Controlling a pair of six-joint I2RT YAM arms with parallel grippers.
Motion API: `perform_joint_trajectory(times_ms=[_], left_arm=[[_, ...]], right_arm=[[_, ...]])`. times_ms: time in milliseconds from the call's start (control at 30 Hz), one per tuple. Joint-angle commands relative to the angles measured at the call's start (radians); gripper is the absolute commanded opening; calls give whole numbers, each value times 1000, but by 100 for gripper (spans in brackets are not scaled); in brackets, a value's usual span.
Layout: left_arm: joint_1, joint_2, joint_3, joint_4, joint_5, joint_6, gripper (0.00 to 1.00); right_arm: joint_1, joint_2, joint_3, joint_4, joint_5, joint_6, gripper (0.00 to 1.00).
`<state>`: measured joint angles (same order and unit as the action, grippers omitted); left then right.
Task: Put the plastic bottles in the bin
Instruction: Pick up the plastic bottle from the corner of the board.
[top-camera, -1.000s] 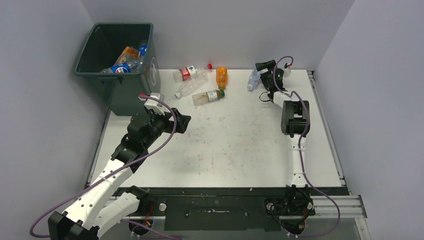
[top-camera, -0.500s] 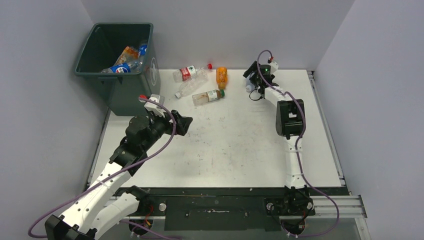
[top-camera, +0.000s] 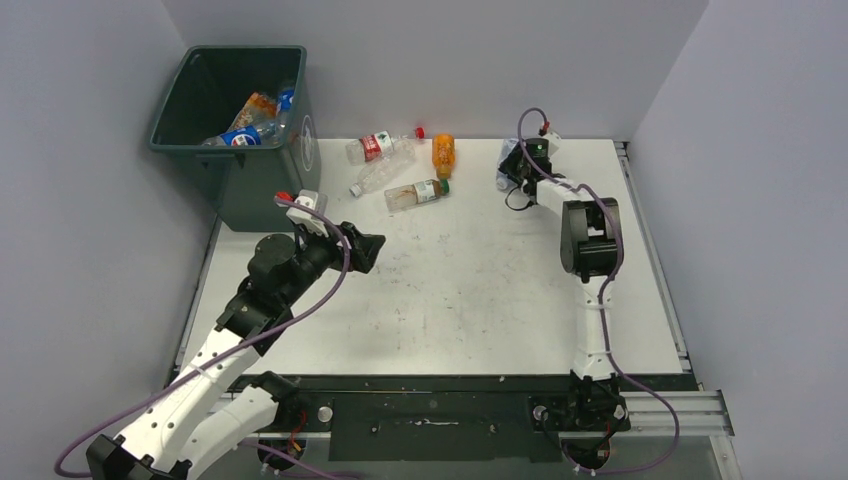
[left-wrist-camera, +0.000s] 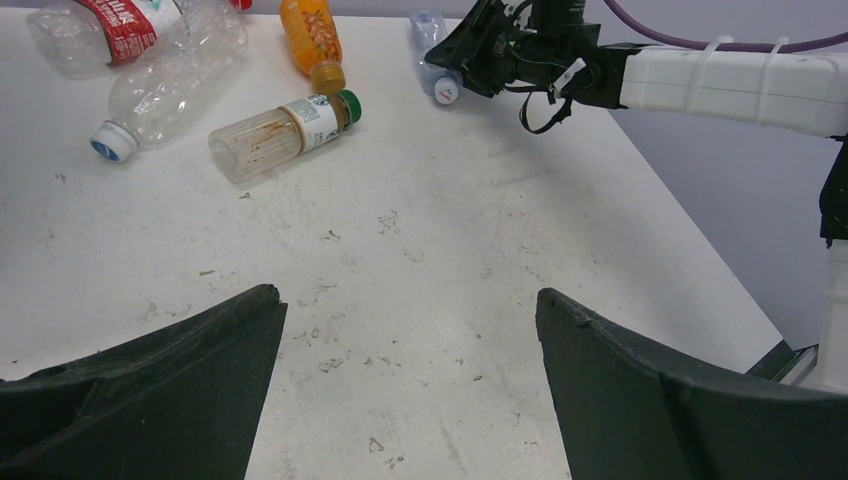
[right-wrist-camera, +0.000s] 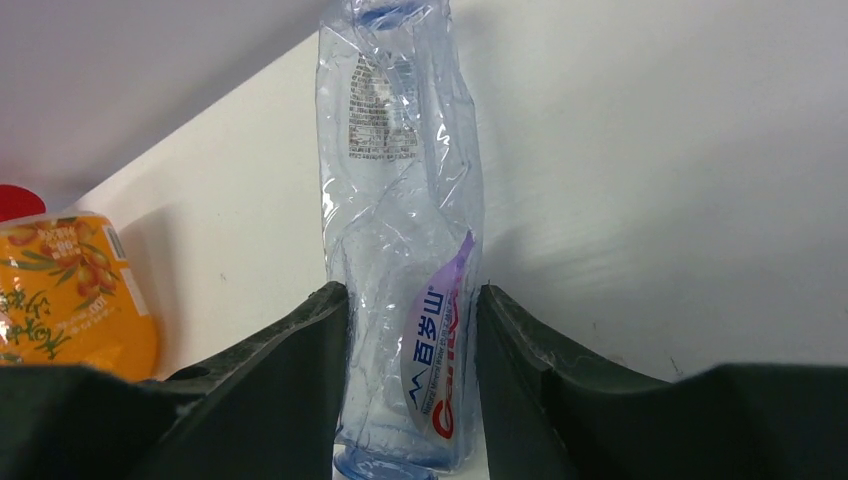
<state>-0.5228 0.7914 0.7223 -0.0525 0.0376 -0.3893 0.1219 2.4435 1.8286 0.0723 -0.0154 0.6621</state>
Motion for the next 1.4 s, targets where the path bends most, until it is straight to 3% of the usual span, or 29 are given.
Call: perform_joint_trajectory(times_ms=[0,100,300,467,567,700,867,1067,1367], left_arm=[[-6,-26,23,37,-21,4,96],[-8,-34,11,55,-28,6,96],[-20,-63,-49,181,-12,-34,96],[-32,-61,-158,433,72,-187,96],[-33,-26,-178,501,145,-267,96],[-65,41,-185,536,211,-350,96],[-269,51,-212,593,50,-254,96],[-488,113,-241,755,-110,-139,96],[-543,185,-226,879,-151,-162,96]], right_arm=[[-7,-46,-140,-151,-45,-23,18],[-7,-184,-335,41,-139,71,6],[54,-549,-922,829,-289,358,5],[148,-819,-1247,1176,-336,415,5],[207,-971,-1356,1215,-345,400,5],[295,-1213,-1429,1100,-320,312,5],[446,-1438,-1454,962,-211,218,5],[611,-1508,-1465,962,-47,210,5],[751,-1498,-1449,964,107,146,5]])
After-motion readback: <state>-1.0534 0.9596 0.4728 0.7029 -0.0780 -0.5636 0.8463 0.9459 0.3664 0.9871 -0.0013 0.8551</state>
